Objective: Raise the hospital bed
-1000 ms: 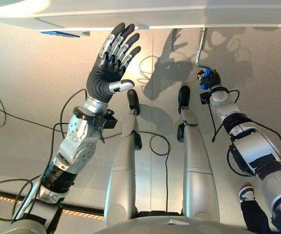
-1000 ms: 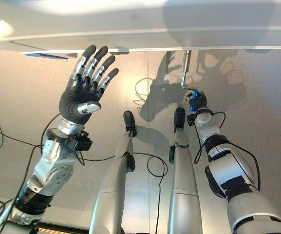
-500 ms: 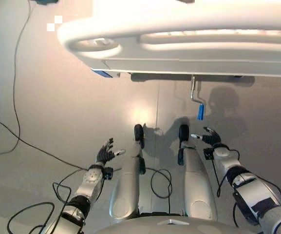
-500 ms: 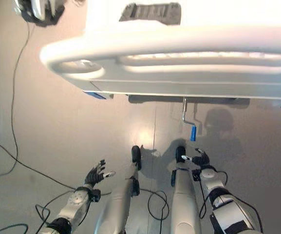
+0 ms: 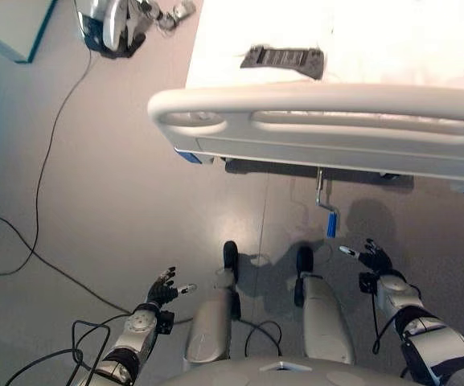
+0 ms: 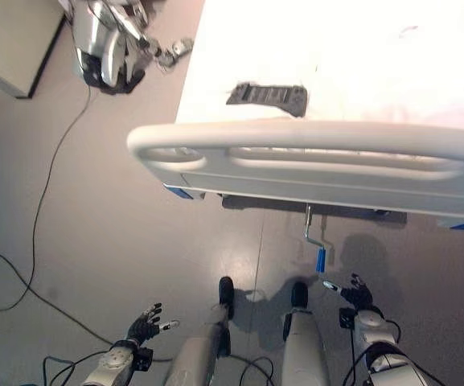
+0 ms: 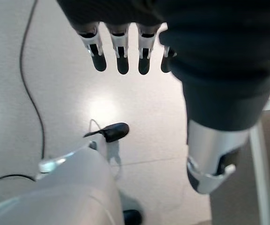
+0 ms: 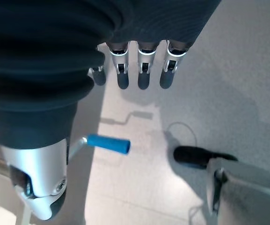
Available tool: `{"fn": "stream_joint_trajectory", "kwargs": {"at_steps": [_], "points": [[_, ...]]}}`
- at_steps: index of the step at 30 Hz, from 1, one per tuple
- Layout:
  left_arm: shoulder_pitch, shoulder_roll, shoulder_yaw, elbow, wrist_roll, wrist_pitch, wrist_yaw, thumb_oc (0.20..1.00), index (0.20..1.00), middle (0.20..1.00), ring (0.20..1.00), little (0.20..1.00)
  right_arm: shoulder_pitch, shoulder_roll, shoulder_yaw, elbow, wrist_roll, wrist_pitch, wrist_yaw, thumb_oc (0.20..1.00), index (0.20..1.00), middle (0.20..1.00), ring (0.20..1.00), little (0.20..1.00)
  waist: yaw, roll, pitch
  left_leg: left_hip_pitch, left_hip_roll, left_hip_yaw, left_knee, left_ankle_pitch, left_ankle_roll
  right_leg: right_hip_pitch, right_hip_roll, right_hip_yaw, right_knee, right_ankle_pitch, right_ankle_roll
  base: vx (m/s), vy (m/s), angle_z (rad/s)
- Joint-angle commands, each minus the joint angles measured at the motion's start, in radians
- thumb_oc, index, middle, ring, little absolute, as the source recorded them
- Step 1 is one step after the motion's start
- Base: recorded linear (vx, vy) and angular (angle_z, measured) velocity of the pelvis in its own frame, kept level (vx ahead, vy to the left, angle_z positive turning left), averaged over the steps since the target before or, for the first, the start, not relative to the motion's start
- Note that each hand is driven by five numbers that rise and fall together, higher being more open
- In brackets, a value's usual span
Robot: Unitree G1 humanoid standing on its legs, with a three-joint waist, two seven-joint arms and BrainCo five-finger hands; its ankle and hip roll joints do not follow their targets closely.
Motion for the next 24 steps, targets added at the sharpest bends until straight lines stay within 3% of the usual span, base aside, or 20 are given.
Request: {"fn": "stream_joint_trajectory", "kwargs": {"at_steps": [1, 11, 24], "points": [[-0.007, 0.033, 0.036, 0.032, 0.083, -0.008, 0.023, 1.0, 1.0, 1.0, 1.0, 1.0, 0.058, 0.036, -0.032, 0.014, -0.014, 0.007, -0.009, 1.0, 1.0, 1.0, 1.0, 1.0, -0.016, -0.093, -0.046, 0.087, -0.054, 0.021, 0.087, -0.121, 0.012, 0.157, 0.009, 0.008, -0.218, 0.099, 0.082, 0.06, -0.047, -0.02], [0.048, 0.005, 0.119, 0.066, 0.116, -0.023, 0.087, 1.0, 1.0, 1.0, 1.0, 1.0, 0.208, 0.119, -0.015, -0.047, -0.101, -0.02, -0.019, 1.0, 1.0, 1.0, 1.0, 1.0, -0.019, -0.139, -0.19, 0.287, -0.04, 0.053, -0.025, -0.122, 0.013, 0.342, 0.016, 0.011, -0.326, 0.122, 0.093, 0.07, 0.004, -0.03], [0.057, -0.025, 0.106, 0.126, 0.184, -0.003, 0.078, 1.0, 1.0, 1.0, 1.0, 1.0, 0.251, 0.166, -0.023, -0.003, -0.094, -0.013, -0.008, 1.0, 1.0, 1.0, 1.0, 1.0, -0.01, -0.144, -0.245, 0.376, -0.047, 0.057, -0.063, -0.137, 0.025, 0.436, 0.01, 0.006, -0.368, 0.121, 0.093, 0.03, 0.022, -0.03]]}}
